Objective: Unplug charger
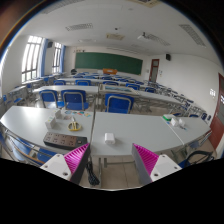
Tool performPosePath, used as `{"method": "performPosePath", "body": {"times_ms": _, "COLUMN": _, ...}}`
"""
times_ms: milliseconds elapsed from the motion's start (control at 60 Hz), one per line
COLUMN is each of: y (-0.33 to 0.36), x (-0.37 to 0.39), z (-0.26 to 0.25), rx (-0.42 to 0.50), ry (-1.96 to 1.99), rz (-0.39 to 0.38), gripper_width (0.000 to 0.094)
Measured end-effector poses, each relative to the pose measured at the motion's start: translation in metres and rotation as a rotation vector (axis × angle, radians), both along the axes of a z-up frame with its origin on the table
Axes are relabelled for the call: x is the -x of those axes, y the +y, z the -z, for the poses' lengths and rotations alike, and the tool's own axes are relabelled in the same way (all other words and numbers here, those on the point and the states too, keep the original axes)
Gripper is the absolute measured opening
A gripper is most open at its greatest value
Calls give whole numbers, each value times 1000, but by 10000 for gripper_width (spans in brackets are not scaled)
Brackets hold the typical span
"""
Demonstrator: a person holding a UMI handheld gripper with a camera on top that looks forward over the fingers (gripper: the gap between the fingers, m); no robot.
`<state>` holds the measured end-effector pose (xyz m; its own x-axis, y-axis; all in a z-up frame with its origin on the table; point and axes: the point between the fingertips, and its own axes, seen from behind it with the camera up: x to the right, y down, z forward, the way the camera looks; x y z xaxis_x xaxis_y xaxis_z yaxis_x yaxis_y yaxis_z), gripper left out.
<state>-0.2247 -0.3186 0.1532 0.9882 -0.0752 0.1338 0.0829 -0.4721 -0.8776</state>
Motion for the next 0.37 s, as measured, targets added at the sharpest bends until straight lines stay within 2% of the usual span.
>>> {"method": "performPosePath", "body": {"times_ms": 167, "y": -58, "x": 14, "z": -10, "rx": 10, "ry": 1, "rz": 21, "gripper_width": 850}}
{"method": "performPosePath", "body": {"times_ms": 367, "y": -84, "x": 20, "z": -26, "rx": -6, "ry": -2, "rz": 33, "gripper_width": 853}}
